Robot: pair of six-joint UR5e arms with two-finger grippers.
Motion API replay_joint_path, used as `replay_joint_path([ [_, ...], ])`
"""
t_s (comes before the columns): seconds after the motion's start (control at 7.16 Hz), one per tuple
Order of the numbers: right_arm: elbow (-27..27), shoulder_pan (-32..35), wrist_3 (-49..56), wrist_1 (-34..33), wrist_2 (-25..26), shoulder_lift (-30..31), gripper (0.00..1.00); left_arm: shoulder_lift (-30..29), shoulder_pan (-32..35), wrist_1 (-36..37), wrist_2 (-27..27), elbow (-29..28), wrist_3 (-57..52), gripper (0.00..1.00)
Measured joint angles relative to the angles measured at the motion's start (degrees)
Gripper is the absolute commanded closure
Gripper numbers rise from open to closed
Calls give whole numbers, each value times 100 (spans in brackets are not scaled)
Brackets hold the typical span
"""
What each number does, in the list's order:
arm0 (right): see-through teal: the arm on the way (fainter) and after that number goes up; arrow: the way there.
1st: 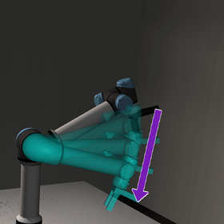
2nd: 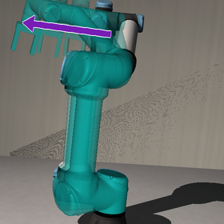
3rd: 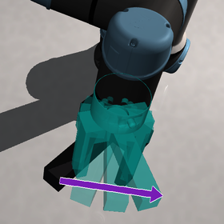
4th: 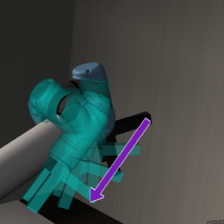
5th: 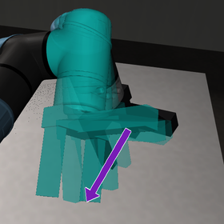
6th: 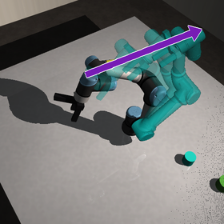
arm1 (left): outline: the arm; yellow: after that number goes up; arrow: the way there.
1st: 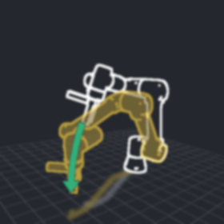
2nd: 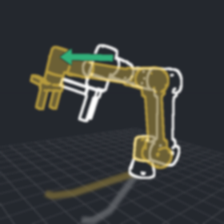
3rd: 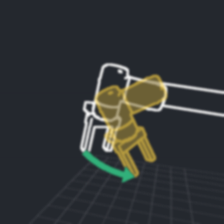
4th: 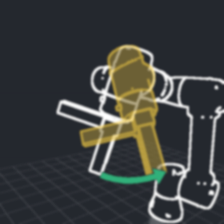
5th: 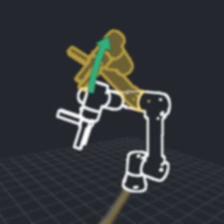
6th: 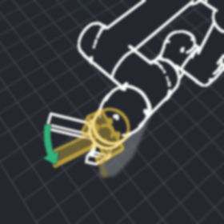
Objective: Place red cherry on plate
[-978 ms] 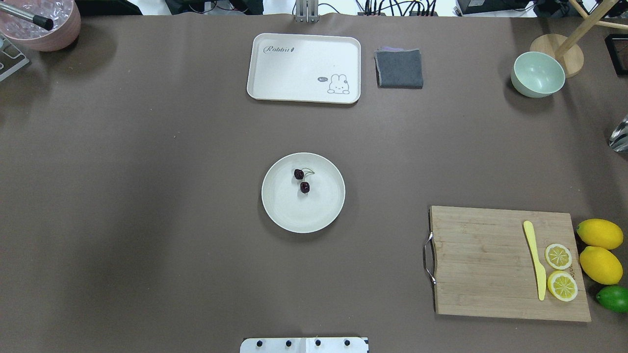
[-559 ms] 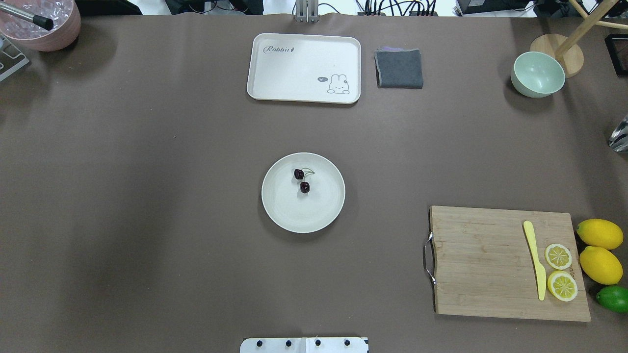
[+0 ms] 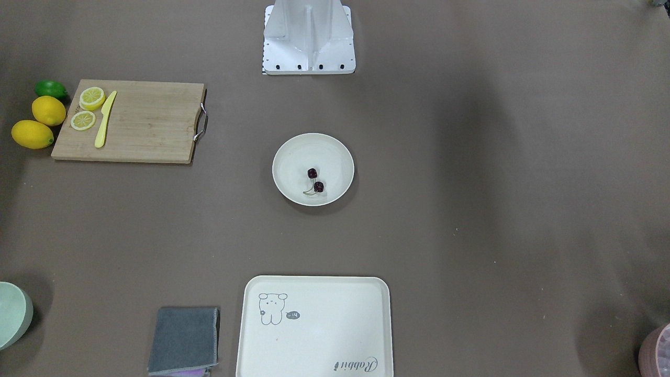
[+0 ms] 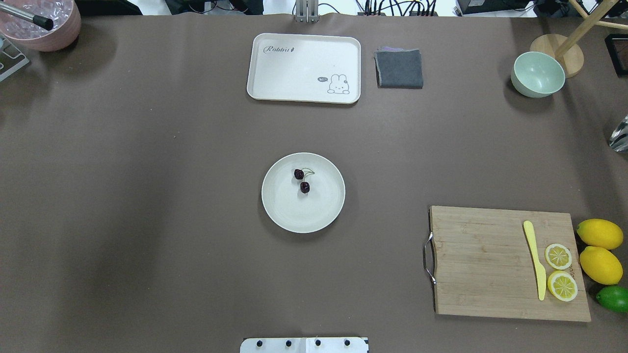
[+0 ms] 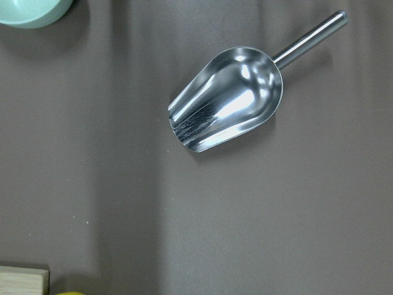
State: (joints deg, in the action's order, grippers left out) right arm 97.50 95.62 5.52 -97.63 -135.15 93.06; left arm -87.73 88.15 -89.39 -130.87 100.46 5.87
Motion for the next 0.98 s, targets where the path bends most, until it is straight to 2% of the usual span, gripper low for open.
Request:
replay_joint_path([
  [0.98, 28, -17, -34, 51, -11, 62, 0, 9, 9, 1, 0, -13, 2, 2],
])
